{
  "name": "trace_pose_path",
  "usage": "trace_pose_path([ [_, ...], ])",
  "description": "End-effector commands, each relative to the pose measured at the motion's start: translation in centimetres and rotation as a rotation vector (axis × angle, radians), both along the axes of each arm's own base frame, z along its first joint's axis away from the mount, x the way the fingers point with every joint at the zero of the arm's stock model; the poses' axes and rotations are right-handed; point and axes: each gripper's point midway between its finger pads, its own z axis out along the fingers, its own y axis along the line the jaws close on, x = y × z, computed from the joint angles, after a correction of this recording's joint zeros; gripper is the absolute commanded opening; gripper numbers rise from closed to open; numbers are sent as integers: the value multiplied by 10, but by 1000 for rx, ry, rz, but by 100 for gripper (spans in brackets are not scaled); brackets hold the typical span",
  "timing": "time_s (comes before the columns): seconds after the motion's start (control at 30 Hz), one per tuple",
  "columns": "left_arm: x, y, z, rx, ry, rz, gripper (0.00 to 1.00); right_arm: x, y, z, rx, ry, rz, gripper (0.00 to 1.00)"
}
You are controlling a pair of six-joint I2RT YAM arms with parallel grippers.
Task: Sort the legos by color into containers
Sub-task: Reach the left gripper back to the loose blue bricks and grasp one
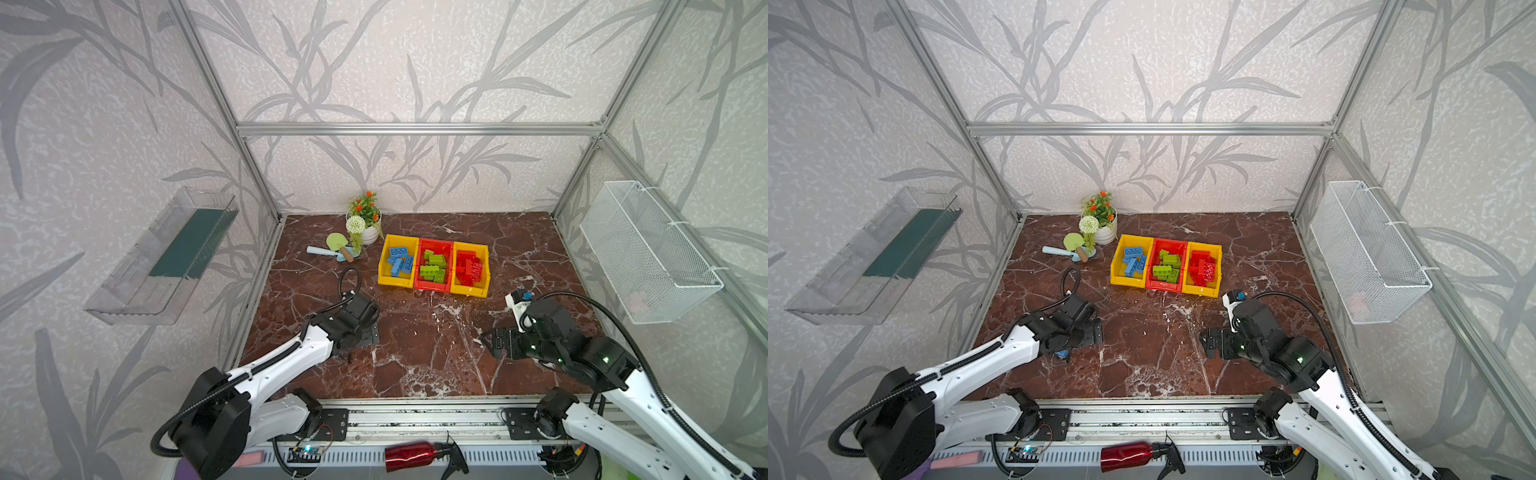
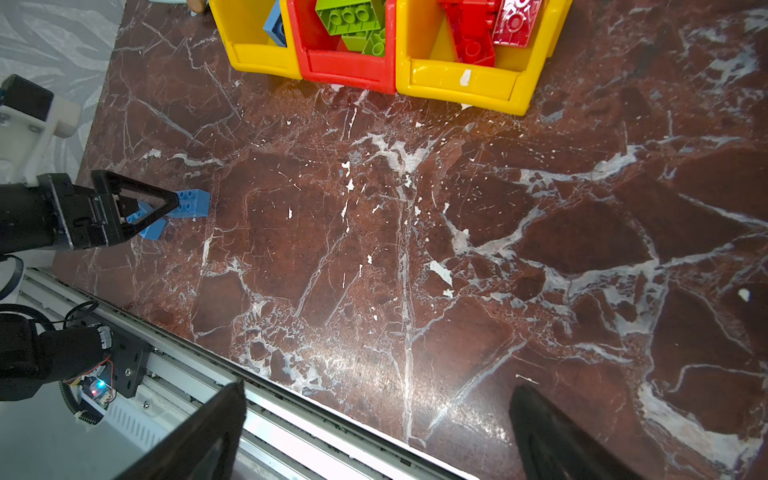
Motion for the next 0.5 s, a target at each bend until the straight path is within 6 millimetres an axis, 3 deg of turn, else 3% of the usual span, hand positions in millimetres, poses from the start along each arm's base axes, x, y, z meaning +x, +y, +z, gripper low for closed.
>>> trace_pose_path([
  [0.0, 13, -3, 4, 15, -18, 39, 95, 1, 0, -7, -11, 14, -9, 99],
  [0.13, 18, -5, -6, 52, 12, 26, 93, 2, 0, -6, -17, 12, -13, 99],
  [0.33, 18, -5, -22, 76, 55, 41, 71, 2, -2, -9, -31, 20, -20, 99],
  [0.47, 15, -2, -29, 91, 67, 48, 68, 2, -4, -10, -37, 19, -23, 99],
])
